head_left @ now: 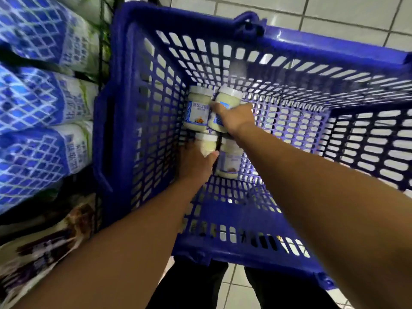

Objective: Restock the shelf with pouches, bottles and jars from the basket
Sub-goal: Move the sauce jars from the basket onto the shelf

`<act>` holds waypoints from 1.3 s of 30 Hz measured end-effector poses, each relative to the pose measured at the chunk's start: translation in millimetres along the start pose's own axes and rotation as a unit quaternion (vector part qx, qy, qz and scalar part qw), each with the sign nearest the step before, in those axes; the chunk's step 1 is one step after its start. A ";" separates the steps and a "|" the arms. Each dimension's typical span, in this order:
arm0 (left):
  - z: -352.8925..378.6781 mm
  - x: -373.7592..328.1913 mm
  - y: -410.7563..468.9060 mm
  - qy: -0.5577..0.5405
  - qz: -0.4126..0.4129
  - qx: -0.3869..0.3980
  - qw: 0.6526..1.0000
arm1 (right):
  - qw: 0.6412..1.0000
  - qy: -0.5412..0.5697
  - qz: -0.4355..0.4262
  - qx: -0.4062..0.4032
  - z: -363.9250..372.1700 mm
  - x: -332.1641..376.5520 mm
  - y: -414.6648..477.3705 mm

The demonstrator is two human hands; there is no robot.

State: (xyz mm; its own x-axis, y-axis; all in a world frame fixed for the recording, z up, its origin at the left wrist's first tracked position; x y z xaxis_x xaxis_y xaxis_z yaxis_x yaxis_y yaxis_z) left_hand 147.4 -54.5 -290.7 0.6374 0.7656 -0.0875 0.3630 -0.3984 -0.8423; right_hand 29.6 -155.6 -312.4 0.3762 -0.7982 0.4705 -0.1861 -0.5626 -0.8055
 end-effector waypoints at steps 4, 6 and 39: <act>12.3 -3.4 5.0 -0.025 0.011 -0.002 1.000 | 0.999 -0.004 -0.036 -0.015 -4.2 -6.2 -2.7; 10.8 -1.5 5.9 -0.043 0.004 -0.001 0.999 | 0.999 -0.004 -0.041 -0.020 -13.0 -11.2 -7.6; -232.6 -77.2 -398.1 -0.527 0.061 0.141 0.836 | 0.941 0.299 -0.134 0.080 -243.0 156.6 -441.4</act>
State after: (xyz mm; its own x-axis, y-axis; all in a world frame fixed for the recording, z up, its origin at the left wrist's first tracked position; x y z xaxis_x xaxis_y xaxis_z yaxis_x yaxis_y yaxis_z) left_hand 111.8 -72.5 175.1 -0.3481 0.8077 -0.4758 0.0696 -0.4839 -0.8723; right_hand -49.8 -84.7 204.4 -0.1969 -0.6373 0.7451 -0.0006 -0.7599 -0.6501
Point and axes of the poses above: each hand's wrist, its own y-axis towards the middle knuckle, its own z-axis out of the palm, x = y × z, the point moved 3 cm from there along y, towards the middle knuckle, and after that the axes turned 8 degrees about -z, right-handed, at the moved point
